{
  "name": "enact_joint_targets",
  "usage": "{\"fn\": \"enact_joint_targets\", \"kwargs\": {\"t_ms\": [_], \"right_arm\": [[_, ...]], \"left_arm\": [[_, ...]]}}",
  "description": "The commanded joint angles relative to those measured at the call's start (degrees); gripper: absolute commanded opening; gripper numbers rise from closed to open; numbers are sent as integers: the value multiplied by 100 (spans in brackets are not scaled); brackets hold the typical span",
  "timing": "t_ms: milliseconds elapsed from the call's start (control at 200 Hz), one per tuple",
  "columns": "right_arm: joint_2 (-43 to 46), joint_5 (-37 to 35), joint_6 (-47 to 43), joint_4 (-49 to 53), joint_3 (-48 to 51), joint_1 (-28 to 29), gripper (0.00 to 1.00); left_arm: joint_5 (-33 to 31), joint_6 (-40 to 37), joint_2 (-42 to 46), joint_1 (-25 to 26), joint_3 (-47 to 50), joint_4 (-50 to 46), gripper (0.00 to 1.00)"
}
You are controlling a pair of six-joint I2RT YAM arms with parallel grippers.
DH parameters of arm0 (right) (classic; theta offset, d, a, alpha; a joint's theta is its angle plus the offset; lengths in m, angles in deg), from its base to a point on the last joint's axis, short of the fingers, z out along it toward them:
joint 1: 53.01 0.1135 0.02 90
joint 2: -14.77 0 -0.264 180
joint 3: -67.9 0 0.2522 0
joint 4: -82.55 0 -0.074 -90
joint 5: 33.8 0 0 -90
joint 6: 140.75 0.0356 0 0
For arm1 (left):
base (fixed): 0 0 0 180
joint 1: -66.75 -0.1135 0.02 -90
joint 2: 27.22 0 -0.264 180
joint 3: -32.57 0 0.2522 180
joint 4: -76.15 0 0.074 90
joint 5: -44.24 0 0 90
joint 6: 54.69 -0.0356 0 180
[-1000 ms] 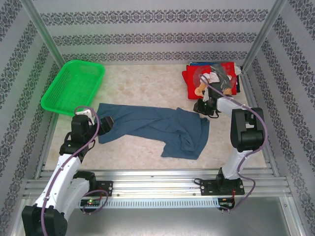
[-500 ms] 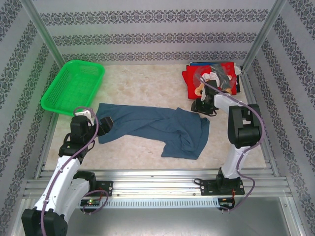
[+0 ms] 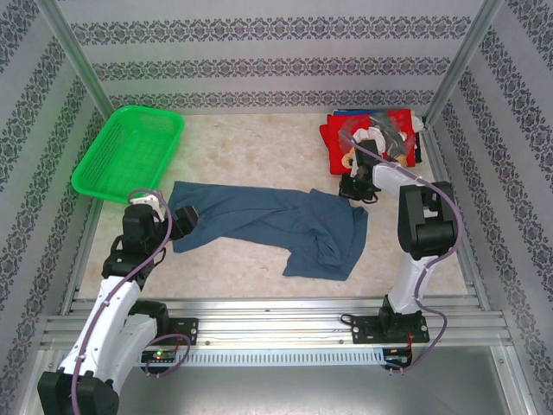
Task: Fold and stack the t-shirts
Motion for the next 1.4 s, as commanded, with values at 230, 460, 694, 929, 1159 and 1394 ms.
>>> {"fn": "enact_joint_targets", "kwargs": {"t_ms": [230, 460, 694, 929, 1159, 1394], "right_arm": [[907, -511, -290, -204, -136, 212, 4], [1792, -889, -607, -615, 335, 350, 4], [2410, -953, -627, -574, 712, 364, 4], [2411, -799, -489, -651, 848, 416, 4], [2454, -742, -500, -646, 896, 461, 4], [2565, -698, -499, -681, 998, 486, 4]], "left_arm": [[-29, -37, 98, 73, -41, -67, 84], [-15, -27, -243, 73, -321, -384, 84], [-556, 151, -815, 66, -725, -1741, 80], [-515, 534, -1214, 73, -221, -1446, 71], [-406, 647, -1721, 74, 133, -970, 60], [-572, 631, -2223, 73, 69, -631, 57]]}}
